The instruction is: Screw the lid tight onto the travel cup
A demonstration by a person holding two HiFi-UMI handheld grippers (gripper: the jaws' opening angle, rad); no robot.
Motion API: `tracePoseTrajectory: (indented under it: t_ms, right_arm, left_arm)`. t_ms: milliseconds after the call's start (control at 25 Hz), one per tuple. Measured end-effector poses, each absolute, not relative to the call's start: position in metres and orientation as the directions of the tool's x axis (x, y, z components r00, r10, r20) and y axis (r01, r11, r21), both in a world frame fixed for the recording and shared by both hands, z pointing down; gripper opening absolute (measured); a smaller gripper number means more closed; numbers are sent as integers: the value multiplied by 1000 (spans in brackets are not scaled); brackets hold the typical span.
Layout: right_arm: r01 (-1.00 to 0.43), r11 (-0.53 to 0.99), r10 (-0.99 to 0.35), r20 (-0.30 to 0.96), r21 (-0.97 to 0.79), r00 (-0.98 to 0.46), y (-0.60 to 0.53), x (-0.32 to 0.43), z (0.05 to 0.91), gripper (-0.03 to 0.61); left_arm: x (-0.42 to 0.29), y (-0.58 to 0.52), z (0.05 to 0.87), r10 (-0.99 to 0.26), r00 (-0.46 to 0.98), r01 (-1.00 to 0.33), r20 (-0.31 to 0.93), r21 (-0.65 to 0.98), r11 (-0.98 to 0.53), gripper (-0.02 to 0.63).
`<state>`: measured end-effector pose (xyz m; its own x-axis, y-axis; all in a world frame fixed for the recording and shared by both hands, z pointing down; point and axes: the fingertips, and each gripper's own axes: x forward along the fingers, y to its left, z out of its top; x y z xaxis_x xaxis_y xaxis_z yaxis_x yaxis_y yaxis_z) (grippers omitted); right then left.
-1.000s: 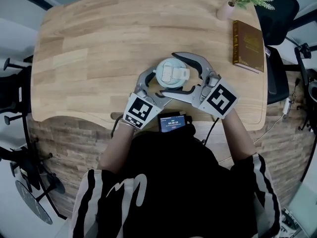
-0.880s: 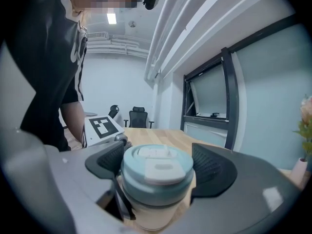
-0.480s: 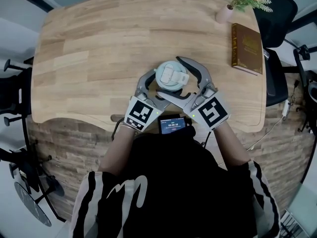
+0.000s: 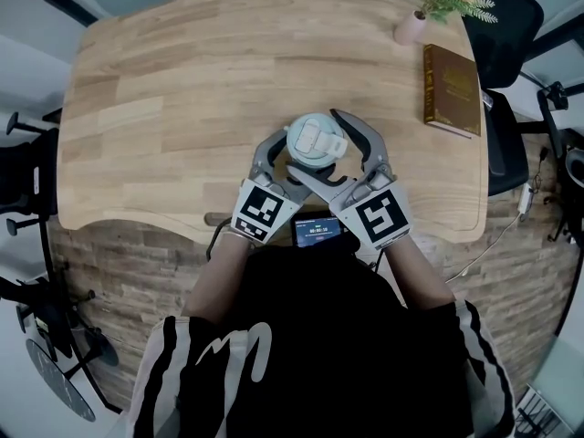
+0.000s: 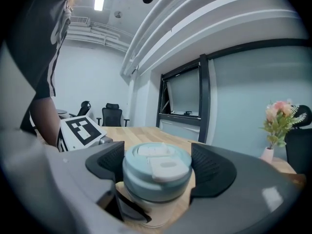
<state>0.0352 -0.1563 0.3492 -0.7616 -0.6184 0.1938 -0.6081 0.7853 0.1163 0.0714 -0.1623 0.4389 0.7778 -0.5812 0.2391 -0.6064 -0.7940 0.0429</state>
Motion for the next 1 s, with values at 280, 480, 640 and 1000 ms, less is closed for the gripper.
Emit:
tracePoseTrajectory:
  t_ms: [280,480,640,1000]
  right_arm:
    - [-687,716,-696,210,127,-687,-157,36,350,425]
    - [-718,684,-726,222,130,-651,-159,38,354,425]
    - [-682,724,-688,178,101,-704,-155,33,347,426]
    - [-210,977,-200,179,-35,-963,-139,36,341,477]
  left_arm:
    - [71,-162,439,-594,770,-618,235,42,-785,402]
    - [71,-162,439,-600,766,-624,230,44,-780,402]
    - [71,-162,439,-597,768,-622,231,48,-781,402]
    - [72,-163,440,-585,778,-610,229,57,-790,402]
